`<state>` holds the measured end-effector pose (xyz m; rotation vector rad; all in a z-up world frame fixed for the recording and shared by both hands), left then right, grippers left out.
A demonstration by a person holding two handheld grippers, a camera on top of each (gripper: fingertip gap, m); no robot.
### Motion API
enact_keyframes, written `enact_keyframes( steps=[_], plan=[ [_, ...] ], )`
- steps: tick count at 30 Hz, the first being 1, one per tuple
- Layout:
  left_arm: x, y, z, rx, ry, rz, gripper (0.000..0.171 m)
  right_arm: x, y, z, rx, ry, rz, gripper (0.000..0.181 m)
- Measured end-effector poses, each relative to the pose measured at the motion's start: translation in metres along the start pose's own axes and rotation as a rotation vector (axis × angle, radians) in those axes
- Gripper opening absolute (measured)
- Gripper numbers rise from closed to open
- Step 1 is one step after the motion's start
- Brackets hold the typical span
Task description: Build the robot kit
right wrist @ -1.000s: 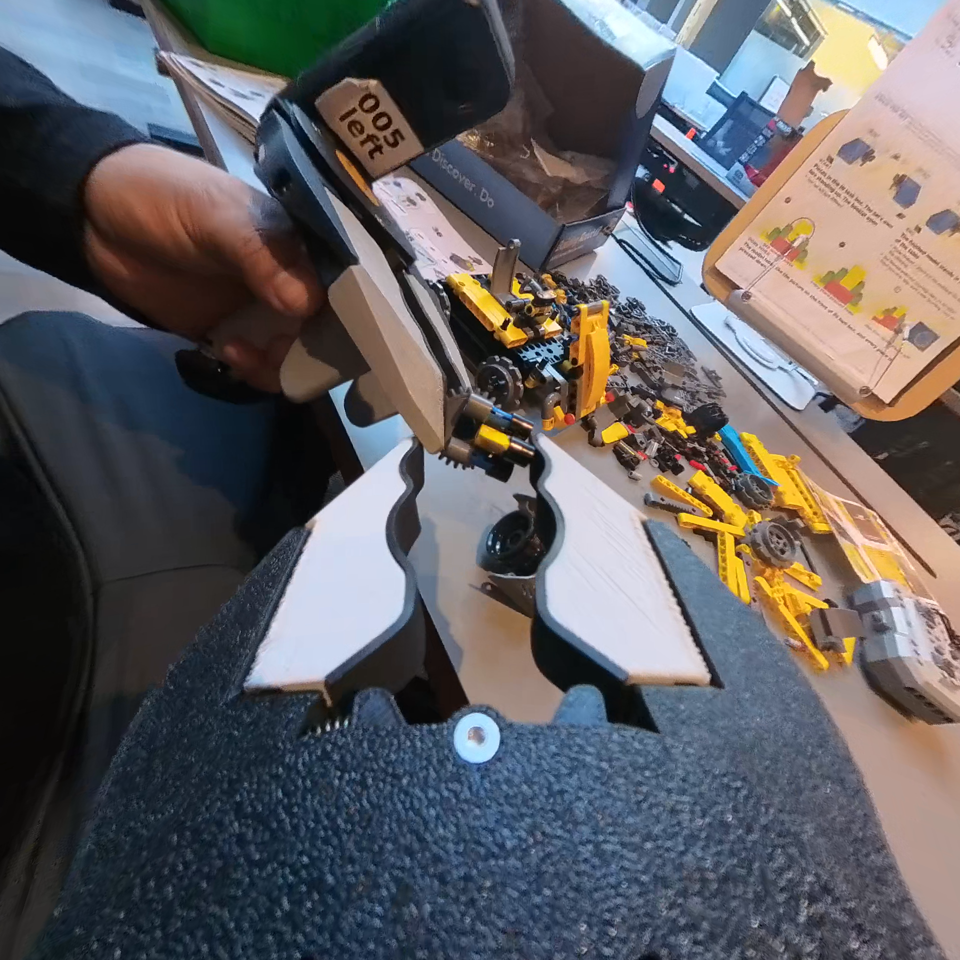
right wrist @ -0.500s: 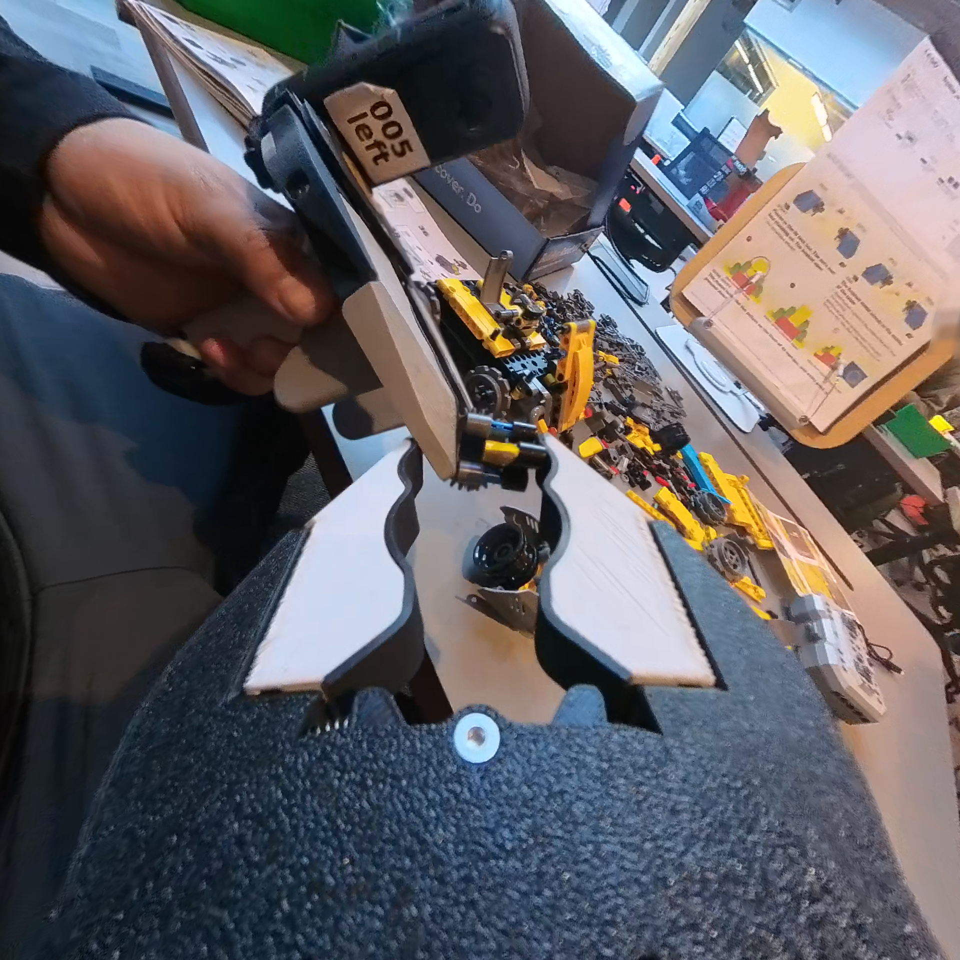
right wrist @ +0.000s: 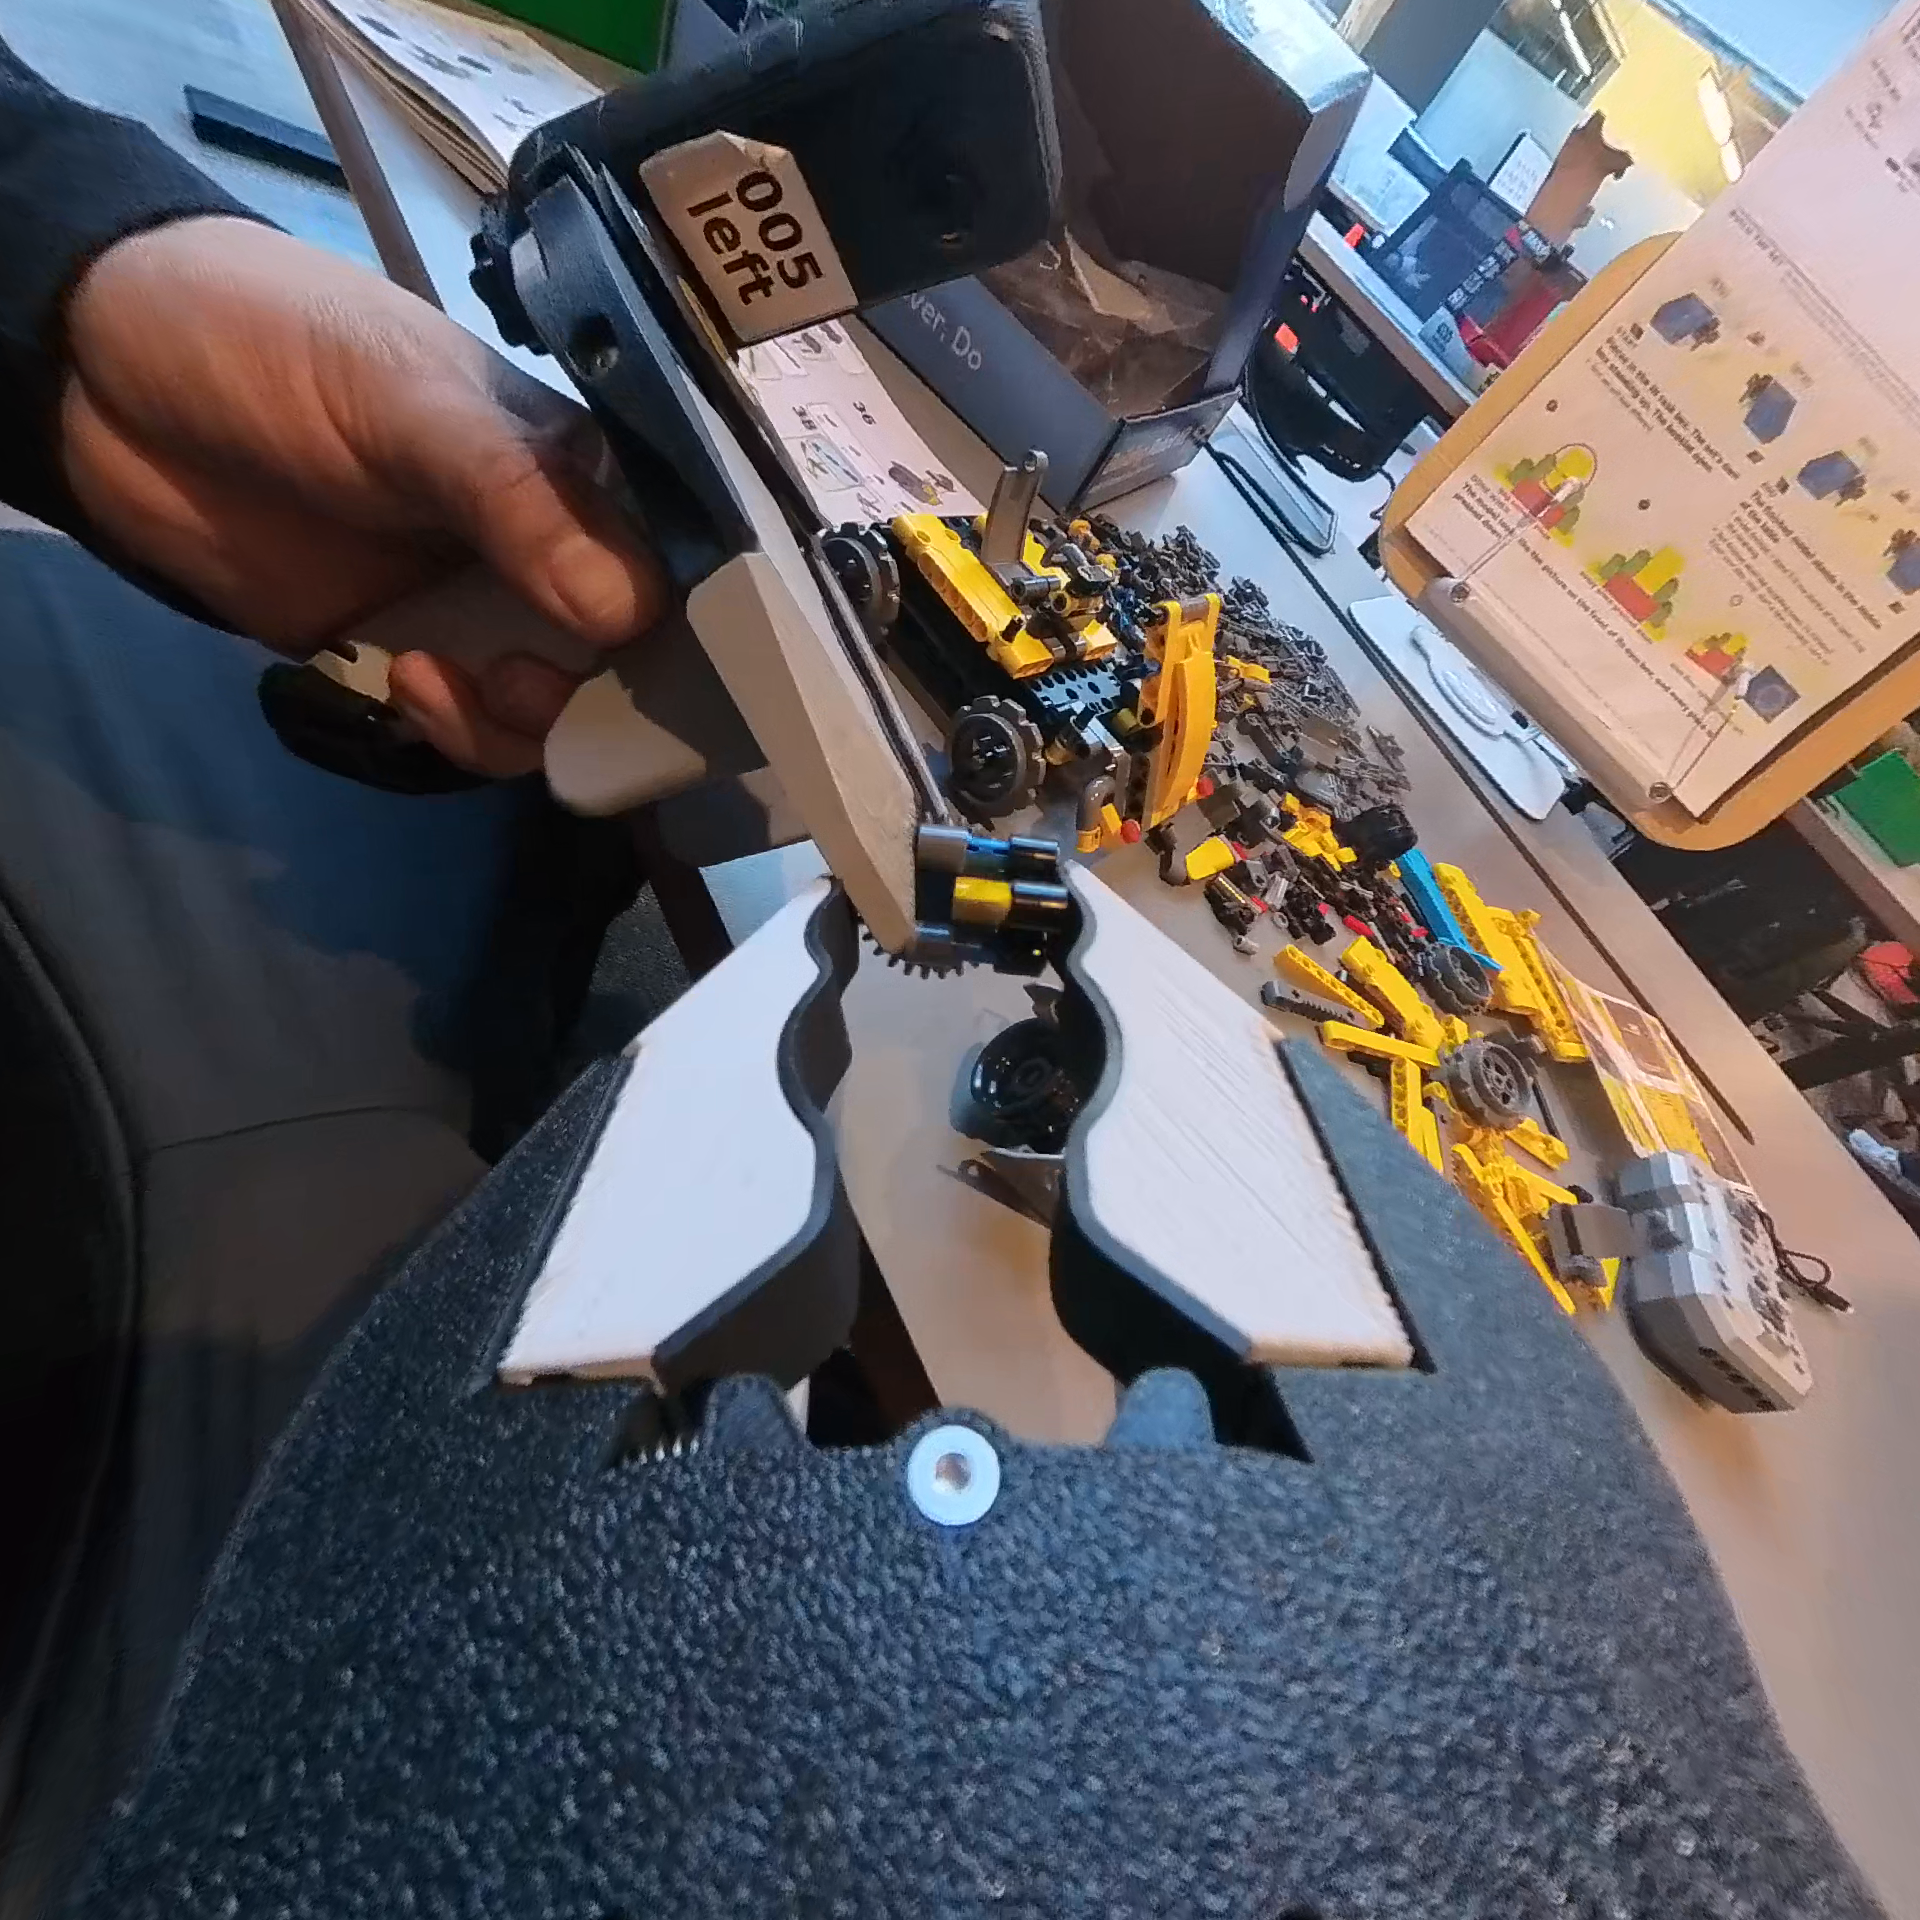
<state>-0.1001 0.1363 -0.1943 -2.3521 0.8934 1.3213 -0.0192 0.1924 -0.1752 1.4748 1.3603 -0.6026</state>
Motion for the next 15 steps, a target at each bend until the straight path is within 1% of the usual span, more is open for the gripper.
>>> enact_keyframes(
  steps=[9,13,15],
  plan=[
    [0.003,0.0,0.003,-0.006,-0.004,0.025,0.016,0.002,-0.002,0.005,0.048,0.091,0.065,0.036],
    [0.009,-0.002,0.005,-0.005,0.017,0.06,0.016,0.007,-0.002,0.008,0.031,0.129,0.091,0.035],
    [0.01,-0.002,0.007,-0.006,0.028,0.058,0.015,0.009,-0.004,0.007,0.028,0.134,0.095,0.036]
  ],
)
Point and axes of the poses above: each gripper's, where its closed fingertips meet, y back along the fingers, x out of its underside, z = x × y across the jaws, the point moved 7 cm from there along y, back along the fingers, and after that the axes turned 7 degrees about -y, right-handed, at the moved point
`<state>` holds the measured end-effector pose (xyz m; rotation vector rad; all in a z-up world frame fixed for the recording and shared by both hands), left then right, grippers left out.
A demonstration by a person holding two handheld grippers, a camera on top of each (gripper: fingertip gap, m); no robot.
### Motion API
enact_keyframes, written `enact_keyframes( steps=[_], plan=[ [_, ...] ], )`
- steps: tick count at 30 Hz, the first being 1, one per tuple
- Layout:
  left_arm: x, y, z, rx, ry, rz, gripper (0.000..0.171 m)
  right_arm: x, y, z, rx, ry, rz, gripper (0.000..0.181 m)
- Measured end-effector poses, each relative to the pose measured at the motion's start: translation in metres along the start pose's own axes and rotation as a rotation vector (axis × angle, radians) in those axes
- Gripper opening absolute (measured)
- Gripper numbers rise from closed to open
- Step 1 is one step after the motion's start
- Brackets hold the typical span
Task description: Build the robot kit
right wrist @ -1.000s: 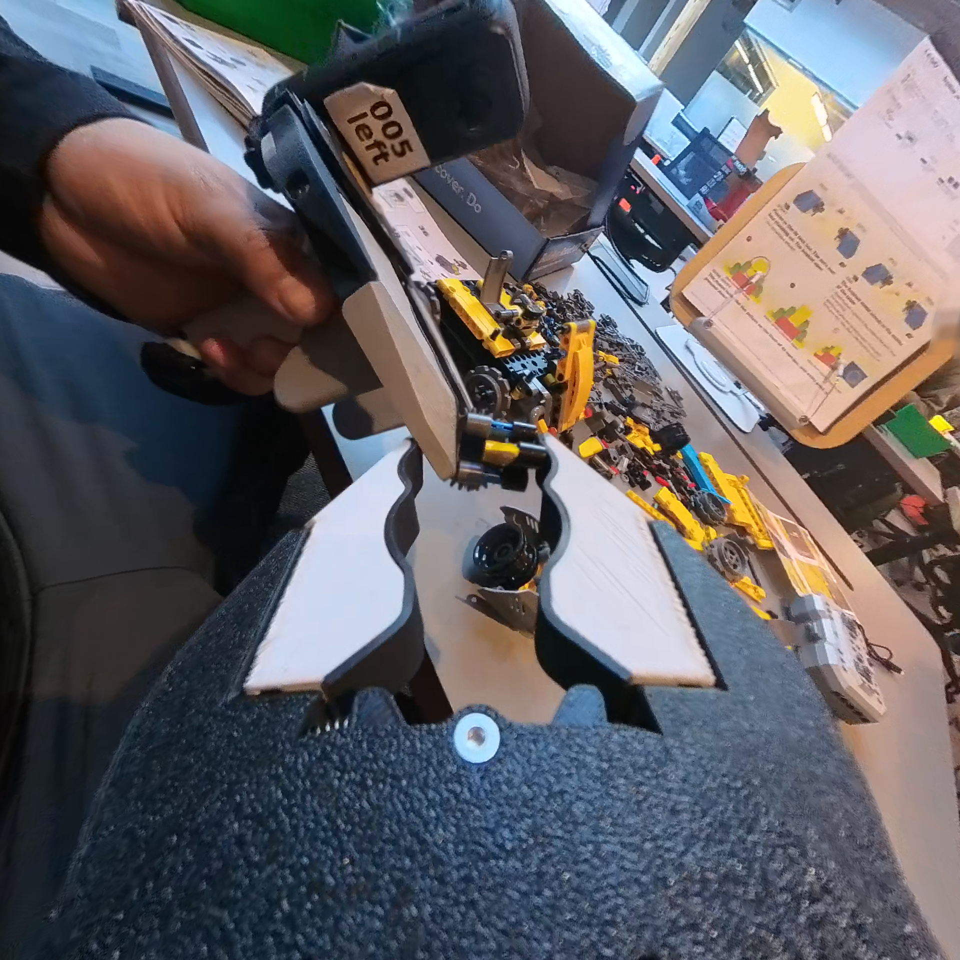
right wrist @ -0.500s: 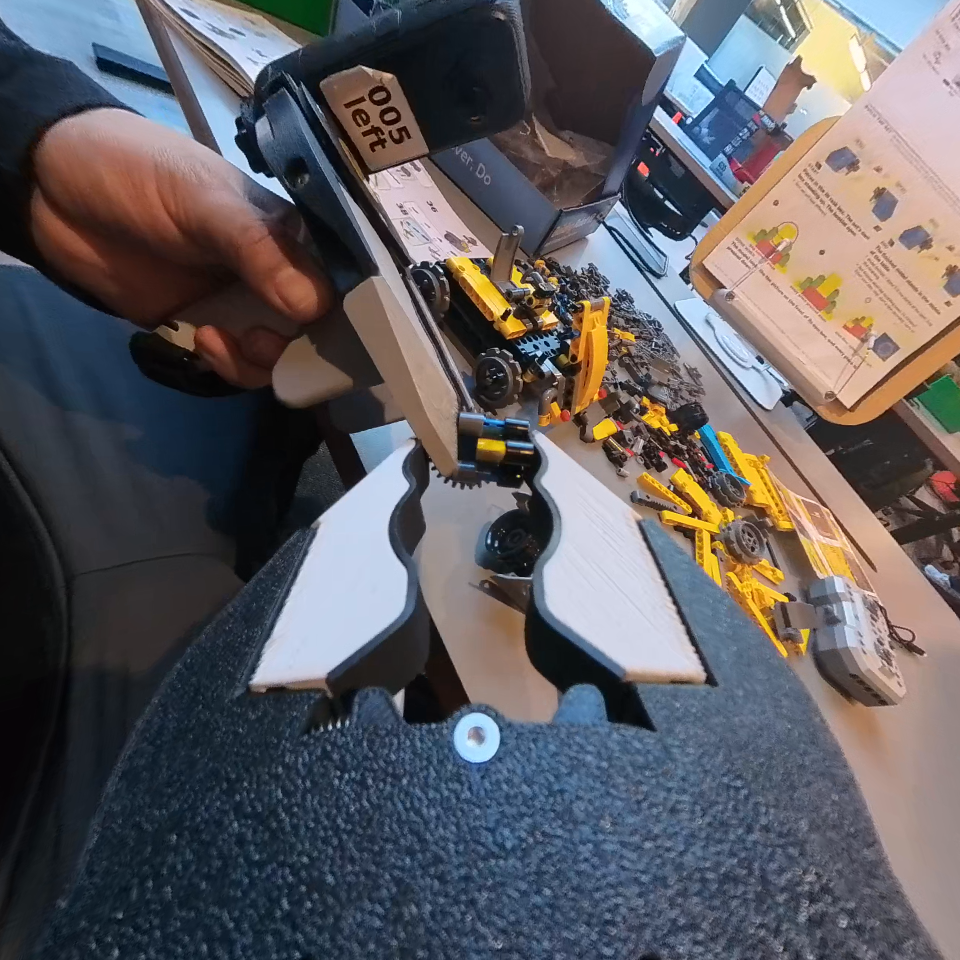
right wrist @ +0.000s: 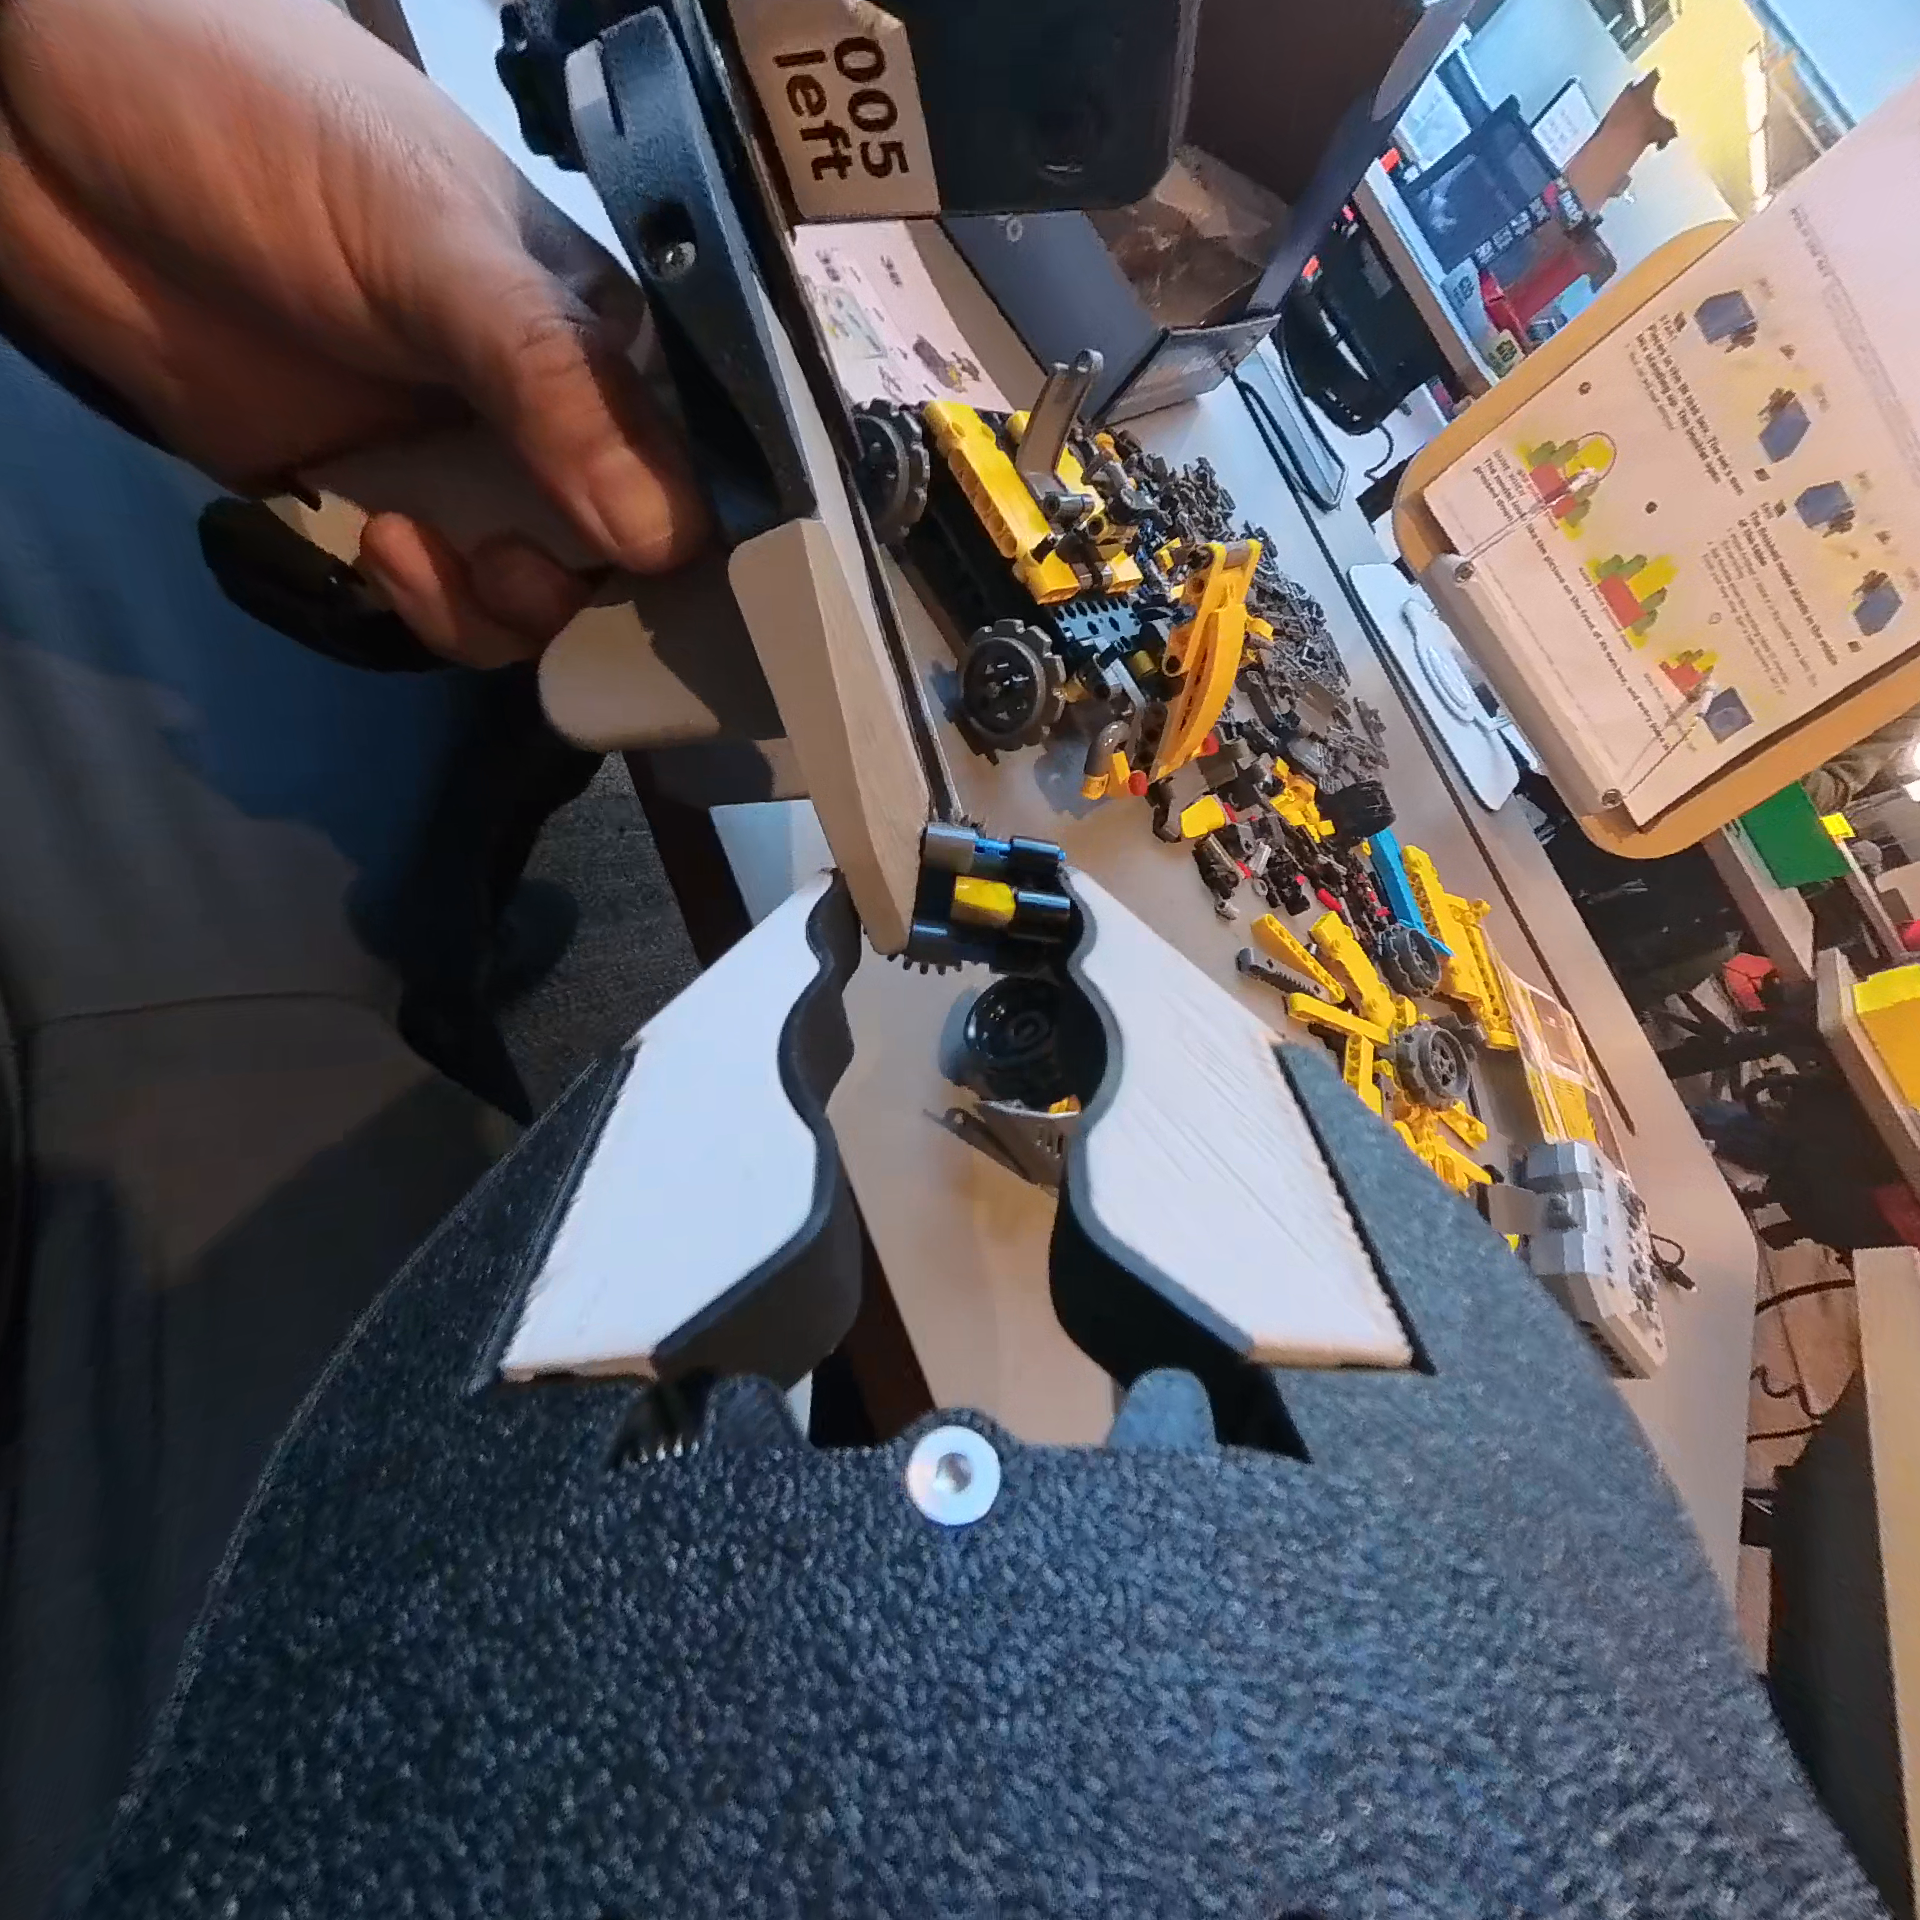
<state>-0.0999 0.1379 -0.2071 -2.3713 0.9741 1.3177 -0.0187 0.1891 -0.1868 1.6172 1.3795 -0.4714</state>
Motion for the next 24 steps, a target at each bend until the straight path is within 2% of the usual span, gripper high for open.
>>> enact_keyframes(
  steps=[2,8,16,24],
  plan=[
    [-0.005,0.001,-0.002,0.0,-0.034,-0.021,0.015,-0.003,0.001,-0.003,-0.002,-0.043,-0.044,0.037],
    [-0.016,0.001,-0.014,-0.053,-0.234,-0.006,0.016,-0.008,0.009,-0.008,0.029,-0.004,-0.139,0.04],
    [-0.023,0.005,-0.036,-0.238,-0.728,0.047,0.016,-0.017,0.026,-0.008,-0.131,-0.14,-0.29,0.045],
    [-0.026,0.009,-0.037,-0.334,-0.871,0.069,0.016,-0.014,0.037,-0.025,-0.185,-0.316,-0.375,0.034]
  ],
)
Point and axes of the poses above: each gripper's, where its closed fingertips meet, y back along the fingers, x out of its underside, z = x × y across the jaws, the point moved 7 cm from there along y, back along the fingers, and after that the axes turned 7 degrees about -y, right-handed, at the moved point
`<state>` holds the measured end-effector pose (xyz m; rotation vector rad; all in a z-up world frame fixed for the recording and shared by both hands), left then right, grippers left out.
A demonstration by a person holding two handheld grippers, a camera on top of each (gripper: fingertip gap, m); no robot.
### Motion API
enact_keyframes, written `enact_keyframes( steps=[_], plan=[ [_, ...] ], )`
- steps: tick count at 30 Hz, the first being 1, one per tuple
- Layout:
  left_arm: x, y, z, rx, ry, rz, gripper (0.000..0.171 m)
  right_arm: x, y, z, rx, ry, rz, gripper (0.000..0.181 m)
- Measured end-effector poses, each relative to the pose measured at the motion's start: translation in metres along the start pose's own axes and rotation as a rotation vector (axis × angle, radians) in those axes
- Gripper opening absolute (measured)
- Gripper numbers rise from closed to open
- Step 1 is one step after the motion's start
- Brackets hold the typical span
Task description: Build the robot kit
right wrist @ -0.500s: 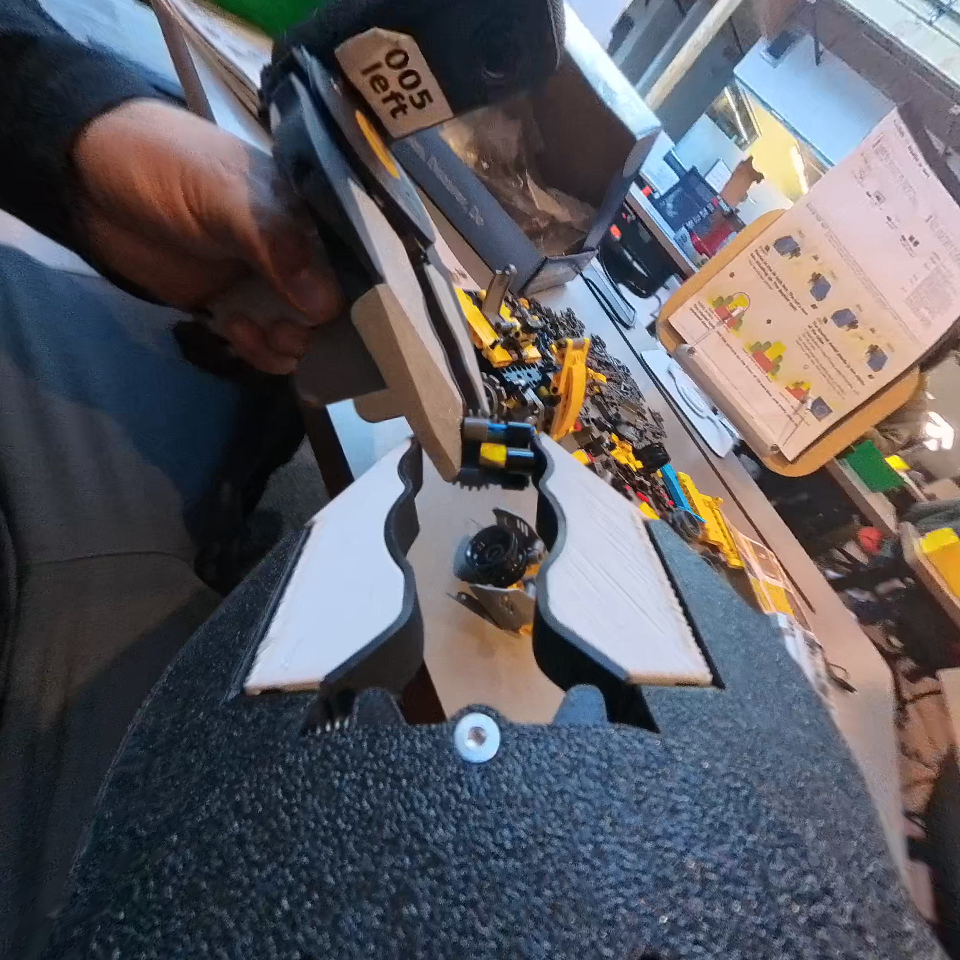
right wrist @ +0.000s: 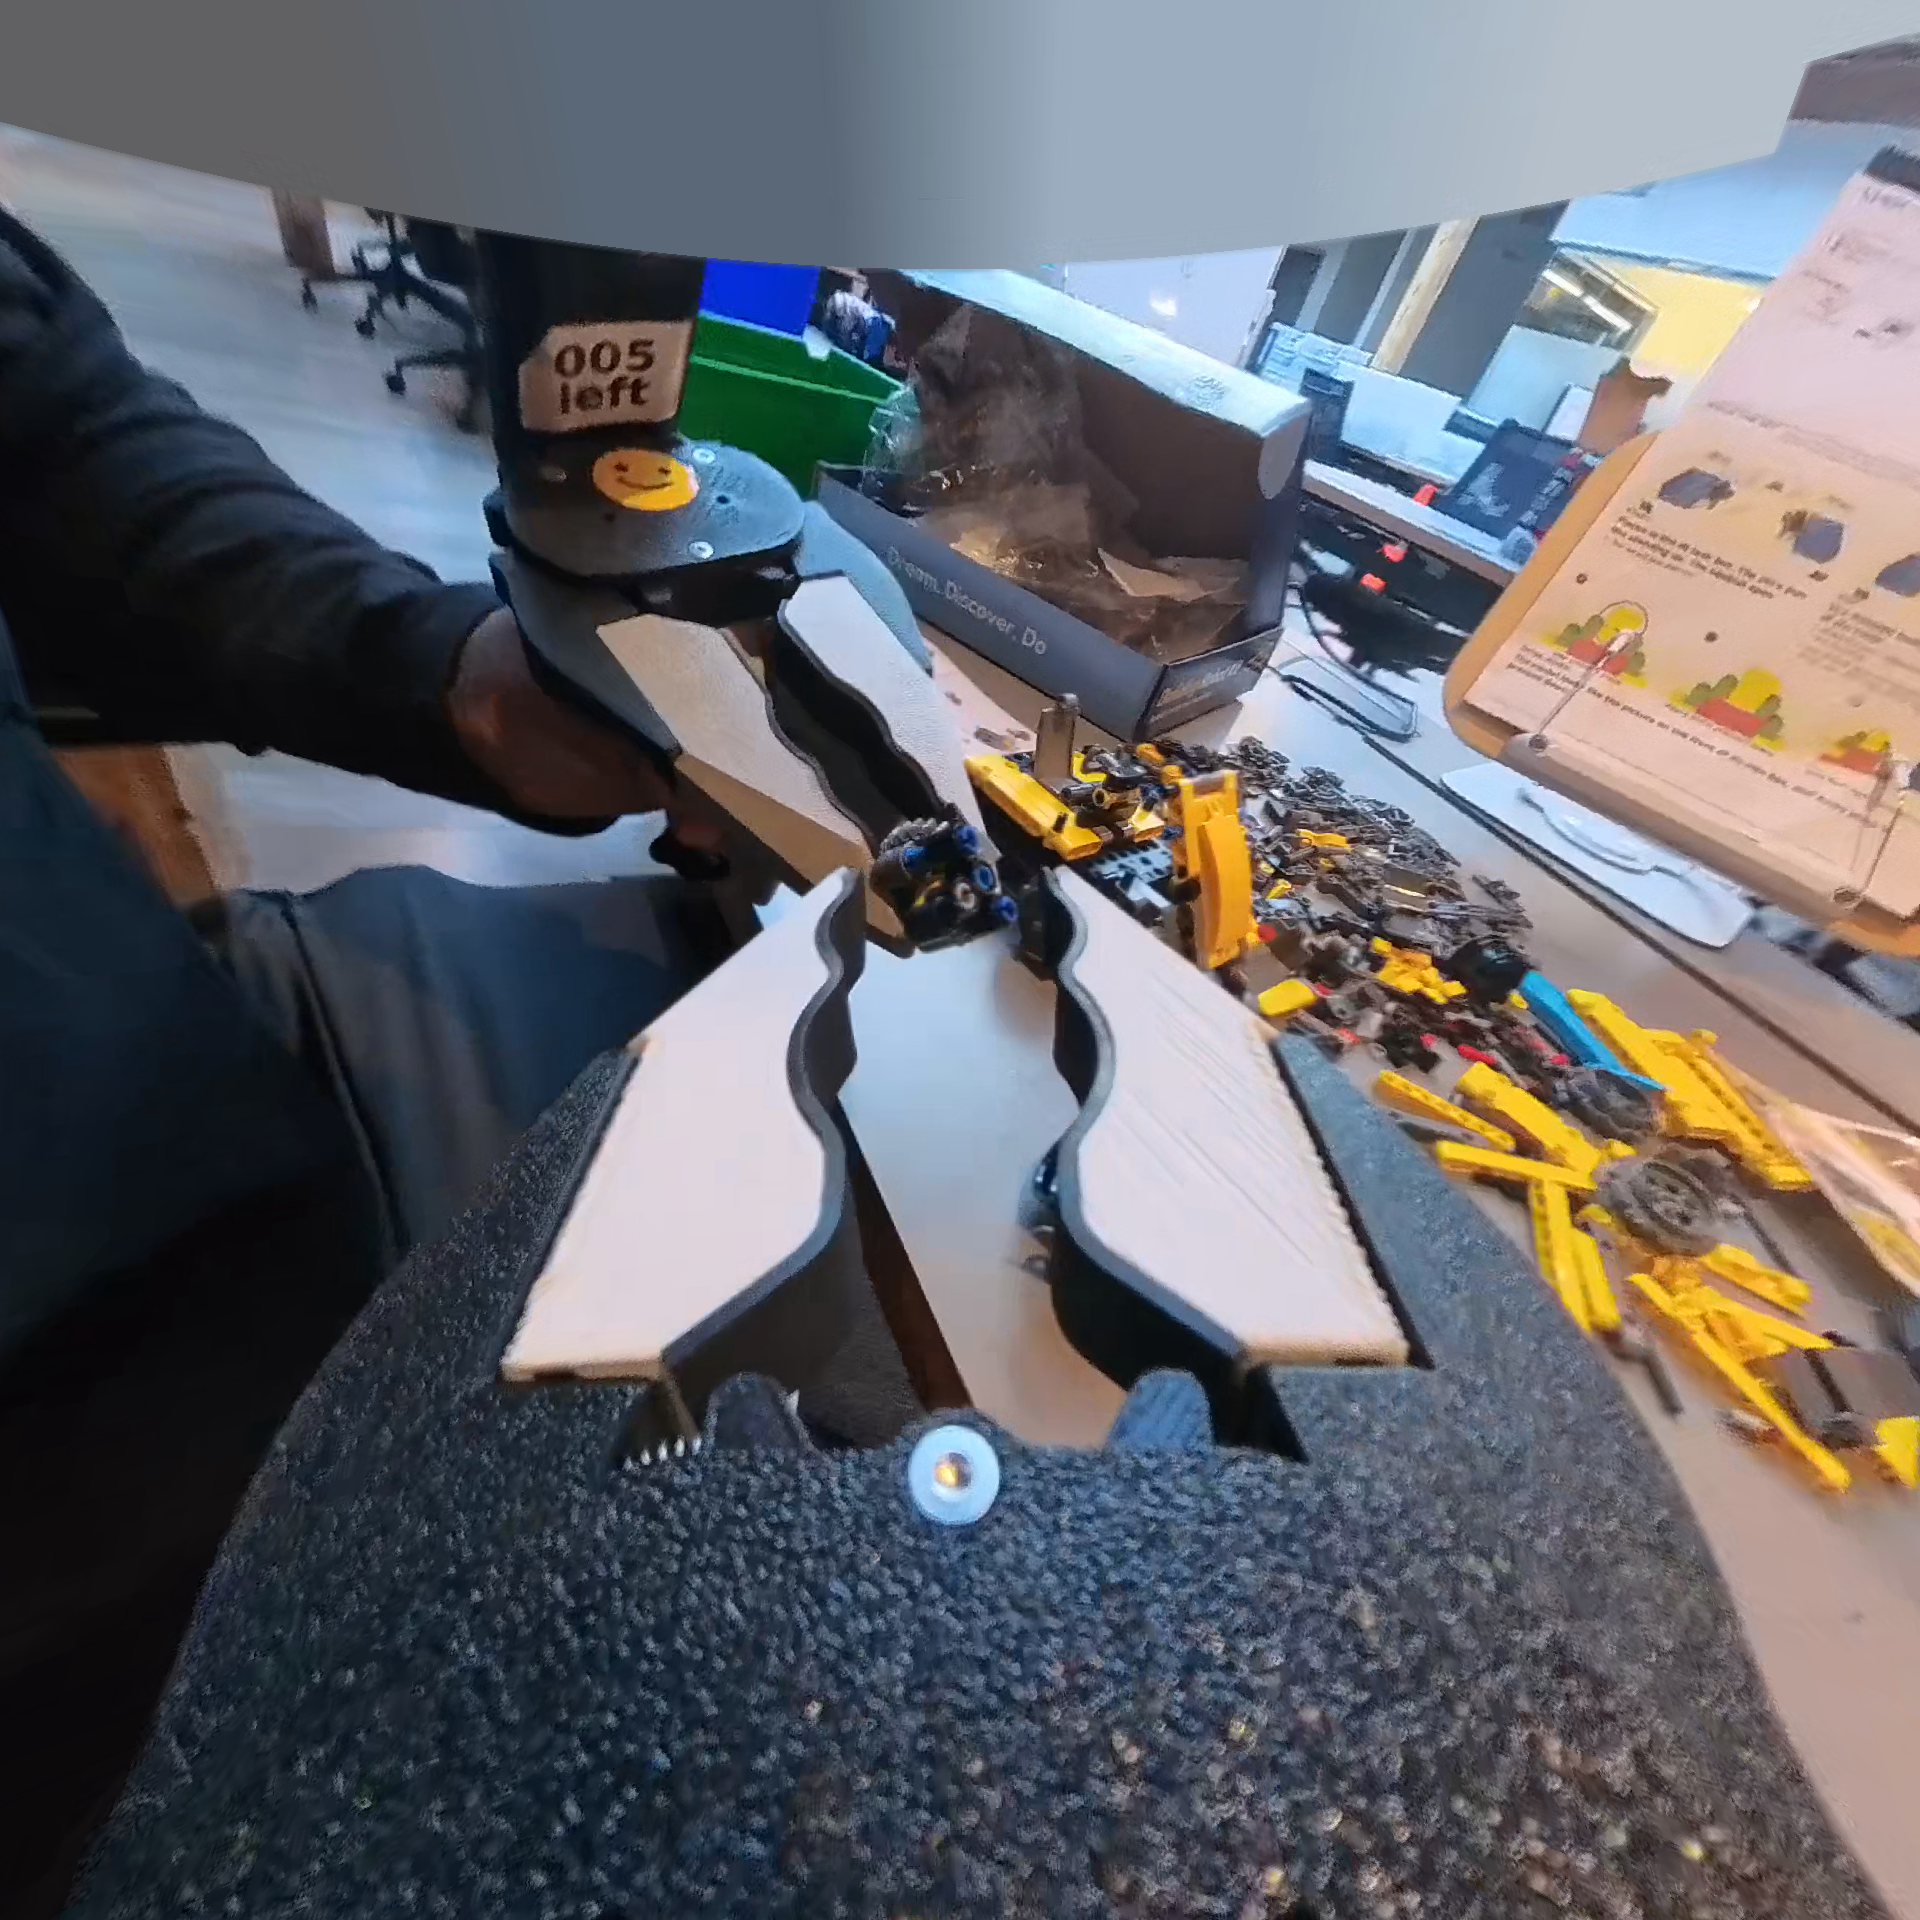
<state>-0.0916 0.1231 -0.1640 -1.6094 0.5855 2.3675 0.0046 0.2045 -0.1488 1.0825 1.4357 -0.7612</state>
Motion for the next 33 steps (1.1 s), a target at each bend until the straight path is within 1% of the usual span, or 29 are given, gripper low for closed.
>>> enact_keyframes(
  steps=[2,4,7,9,11,13,15,16,17,19,22,24,25,26,28,29,31,32,33],
  plan=[
    [0.0,0.0,0.0,-0.003,-0.018,0.008,0.016,0.001,0.003,-0.004,-0.024,-0.068,-0.009,0.029],
    [0.001,-0.002,-0.002,0.013,-0.002,0.023,0.016,0.004,0.002,-0.01,-0.03,-0.137,0.005,0.029],
    [0.005,-0.005,-0.002,0.046,0.088,0.049,0.017,0.009,0.002,-0.012,-0.062,-0.207,0.014,0.03],
    [0.008,-0.006,0.0,0.047,0.118,0.062,0.017,0.01,0.002,-0.011,-0.093,-0.23,0.01,0.027],
    [0.01,-0.006,0.001,0.052,0.101,0.079,0.016,0.011,0.003,-0.012,-0.11,-0.251,0.012,0.026],
    [0.014,-0.009,-0.003,0.096,0.068,0.123,0.016,0.012,0.005,-0.015,-0.133,-0.289,0.021,0.025],
    [0.016,-0.01,-0.006,0.124,0.012,0.145,0.016,0.016,0.005,-0.016,-0.186,-0.343,0.056,0.016],
    [0.017,-0.009,-0.006,0.117,-0.027,0.148,0.016,0.02,0.004,-0.017,-0.192,-0.371,0.094,0.014],
    [0.019,-0.009,-0.004,0.086,-0.082,0.162,0.016,0.027,0.002,-0.019,-0.18,-0.403,0.147,0.013],
    [0.028,-0.008,0.001,-0.011,-0.261,0.23,0.016,0.04,-0.002,-0.022,-0.163,-0.482,0.233,0.02],
    [0.035,-0.009,-0.006,-0.085,-0.494,0.279,0.016,0.049,-0.007,-0.022,-0.175,-0.608,0.22,0.019],
    [0.038,-0.012,-0.013,-0.092,-0.584,0.298,0.016,0.054,-0.011,-0.022,-0.174,-0.657,0.233,0.019],
    [0.04,-0.014,-0.015,-0.095,-0.606,0.316,0.016,0.058,-0.013,-0.022,-0.178,-0.681,0.255,0.015],
    [0.044,-0.016,-0.015,-0.1,-0.62,0.34,0.017,0.061,-0.015,-0.023,-0.181,-0.704,0.276,0.014],
    [0.049,-0.016,-0.014,-0.097,-0.63,0.347,0.017,0.067,-0.017,-0.024,-0.188,-0.75,0.303,0.014],
    [0.051,-0.016,-0.014,-0.095,-0.626,0.347,0.017,0.069,-0.018,-0.024,-0.197,-0.769,0.317,0.016],
    [0.054,-0.015,-0.012,-0.088,-0.599,0.339,0.017,0.074,-0.021,-0.024,-0.204,-0.78,0.356,0.026],
    [0.055,-0.014,-0.01,-0.082,-0.582,0.33,0.017,0.076,-0.023,-0.023,-0.203,-0.771,0.371,0.025],
    [0.056,-0.013,-0.009,-0.074,-0.575,0.325,0.017,0.077,-0.024,-0.023,-0.201,-0.758,0.372,0.02]
  ],
)
Point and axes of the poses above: each gripper's, where its closed fingertips meet, y back along the fingers, x out of its underside, z = x × y across the jaws, the point moved 7 cm from there along y, back along the fingers, and after that the axes turned 7 degrees about -y, right-handed, at the moved point
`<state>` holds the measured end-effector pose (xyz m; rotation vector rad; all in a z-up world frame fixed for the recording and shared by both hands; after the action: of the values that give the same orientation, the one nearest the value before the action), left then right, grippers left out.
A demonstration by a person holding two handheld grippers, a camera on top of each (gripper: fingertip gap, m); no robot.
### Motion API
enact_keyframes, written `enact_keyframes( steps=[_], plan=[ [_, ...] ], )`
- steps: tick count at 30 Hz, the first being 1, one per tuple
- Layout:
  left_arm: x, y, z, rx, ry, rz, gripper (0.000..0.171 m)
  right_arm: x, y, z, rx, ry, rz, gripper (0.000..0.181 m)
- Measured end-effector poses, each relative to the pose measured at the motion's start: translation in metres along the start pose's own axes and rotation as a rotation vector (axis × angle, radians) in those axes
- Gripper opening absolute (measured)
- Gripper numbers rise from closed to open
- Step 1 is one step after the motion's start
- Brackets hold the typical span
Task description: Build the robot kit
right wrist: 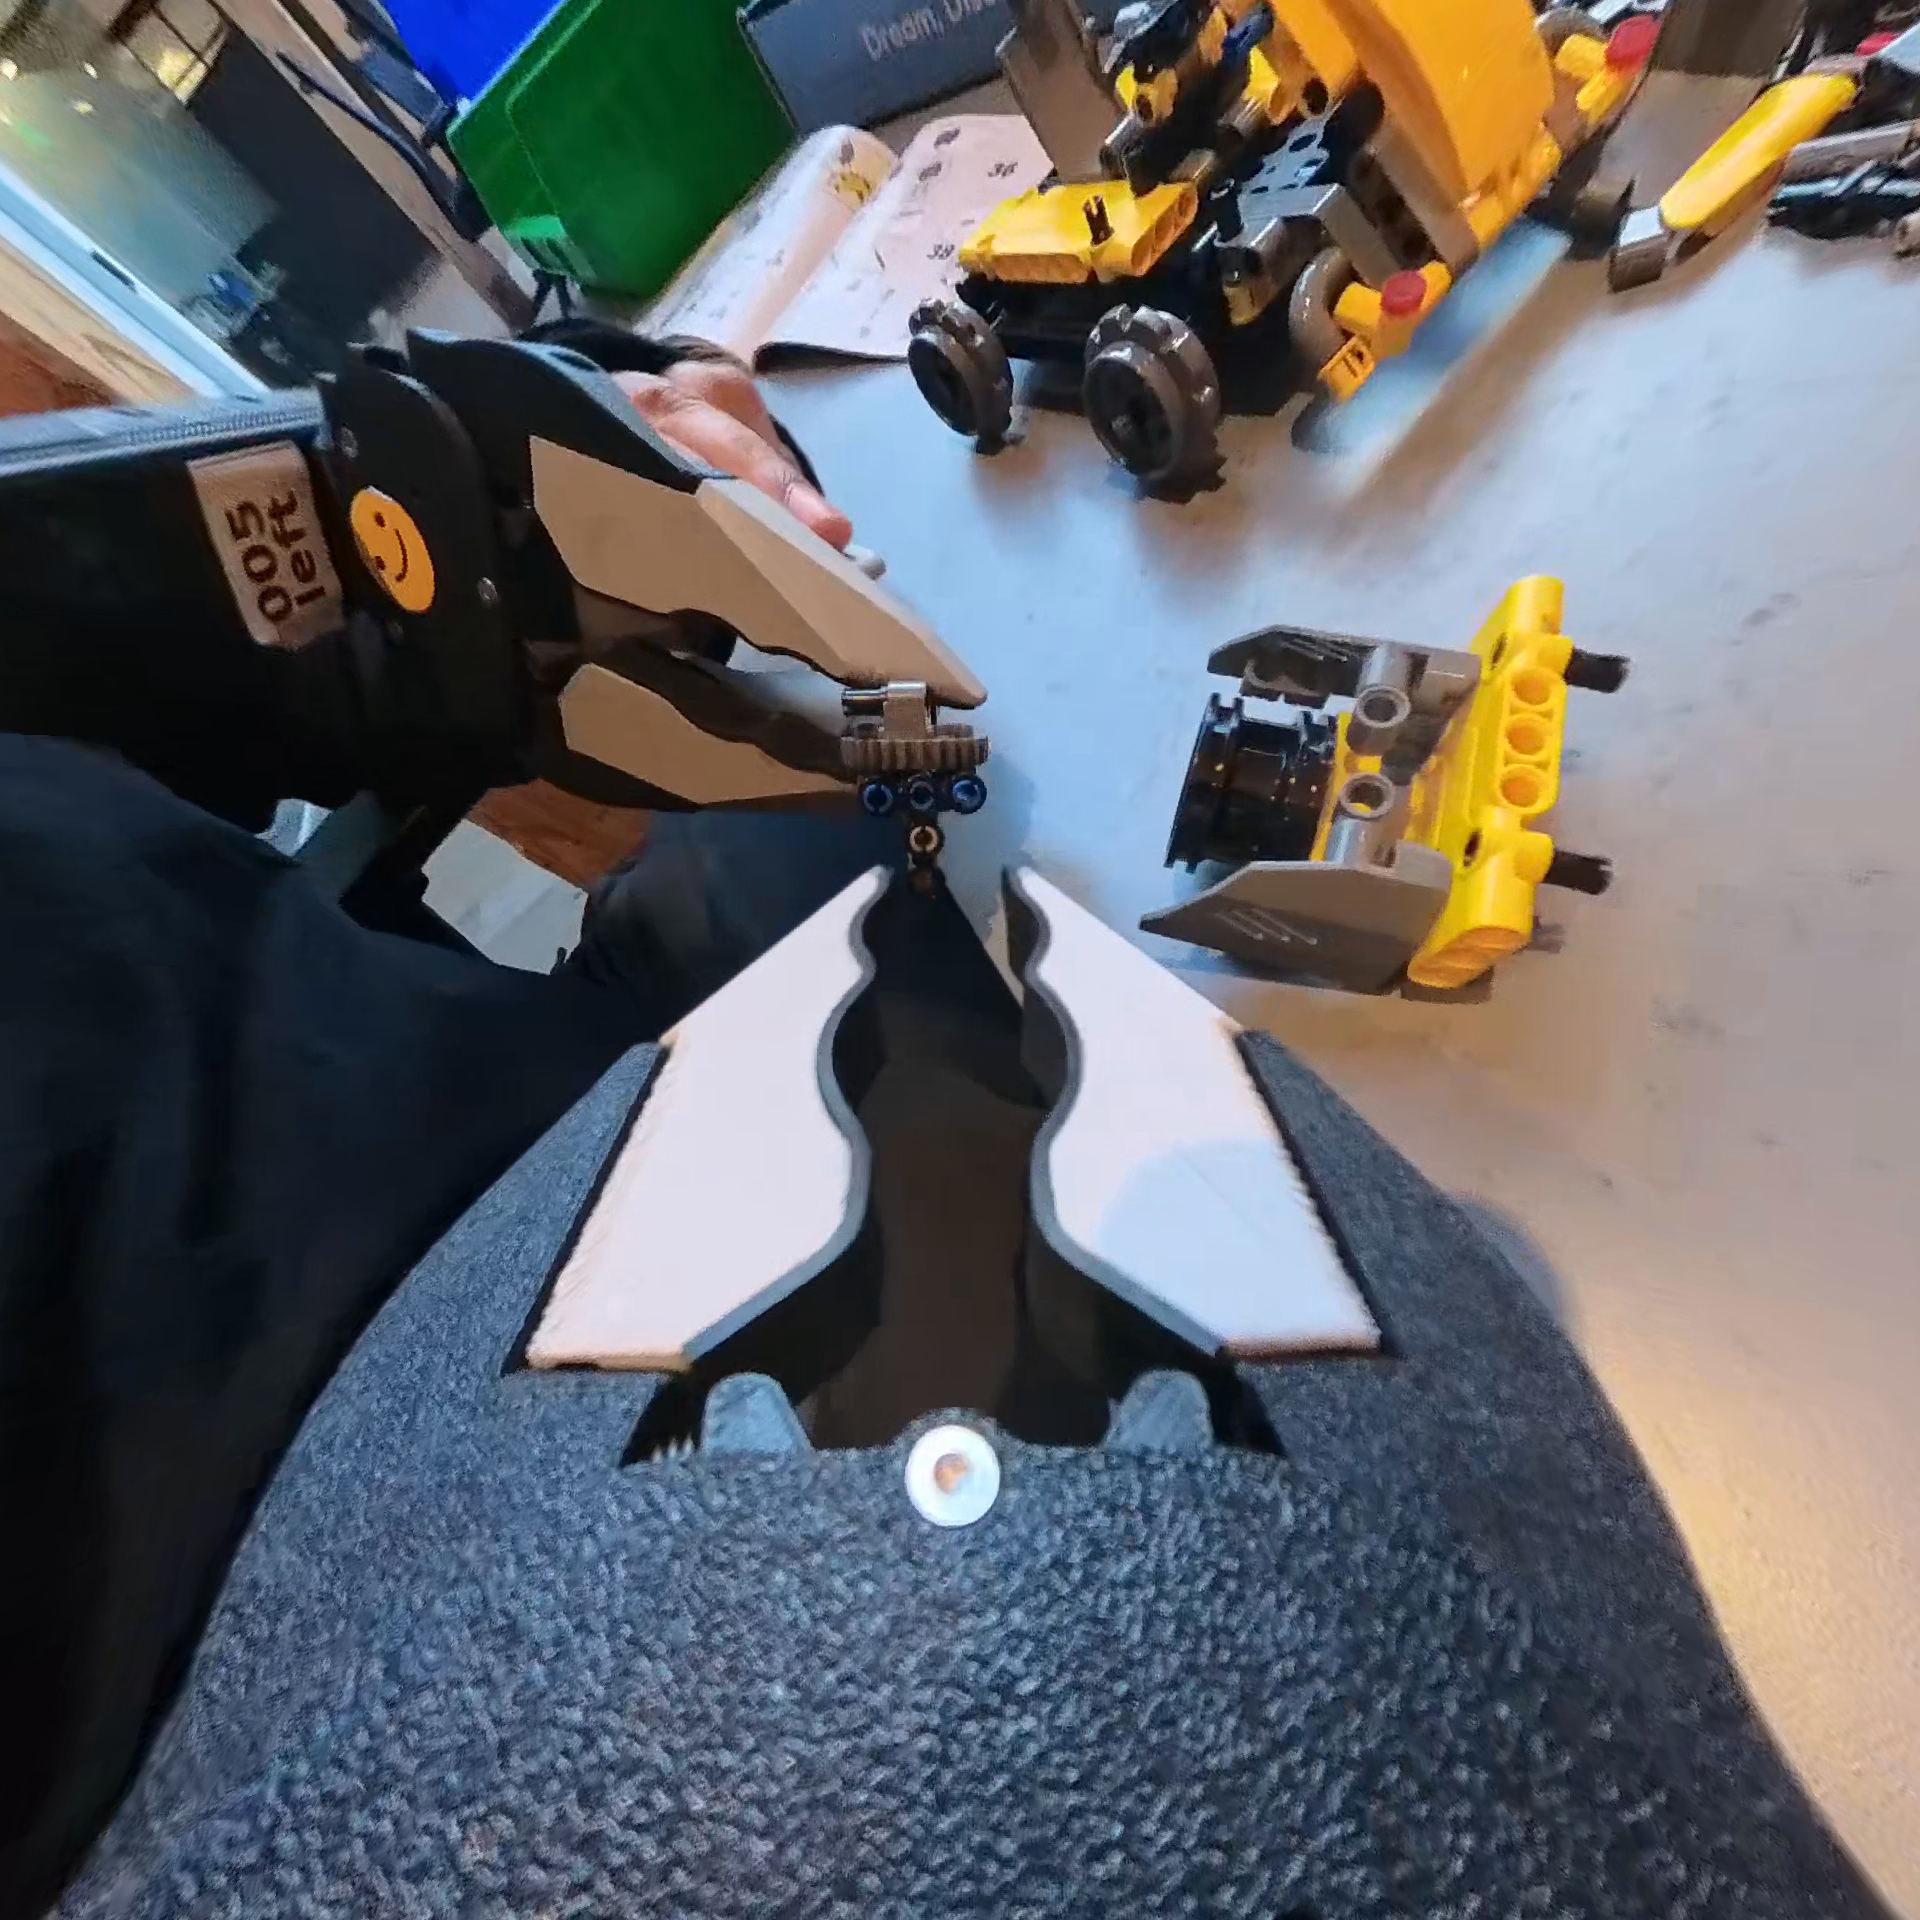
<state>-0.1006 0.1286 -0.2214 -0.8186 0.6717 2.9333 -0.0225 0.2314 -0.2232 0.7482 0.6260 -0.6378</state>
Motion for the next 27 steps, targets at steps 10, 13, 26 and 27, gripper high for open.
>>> enact_keyframes(
  steps=[10,13,26,27],
  plan=[
    [0.01,0.005,-0.001,0.074,-0.052,-0.055,0.017,0.001,-0.02,0.006,-0.063,0.001,-0.018,0.007],
    [0.011,0.005,-0.001,0.101,-0.042,-0.05,0.016,0.002,-0.021,0.004,-0.075,-0.016,-0.012,0.007],
    [0.017,0.0,-0.001,0.195,0.016,0.001,0.017,0.003,-0.024,-0.002,-0.072,-0.072,-0.006,0.007],
    [0.017,0.0,0.0,0.203,0.023,0.003,0.017,0.003,-0.025,-0.001,-0.065,-0.064,0.0,0.007]
  ],
)
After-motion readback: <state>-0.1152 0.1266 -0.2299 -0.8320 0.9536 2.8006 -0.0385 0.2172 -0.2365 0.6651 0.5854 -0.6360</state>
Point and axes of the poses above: each gripper's, where its closed fingertips meet, y back along the fingers, x out of its underside, z = x × y across the jaws, the point moved 7 cm from there along y, back along the fingers, and after that the axes turned 7 degrees about -y, right-handed, at the moved point
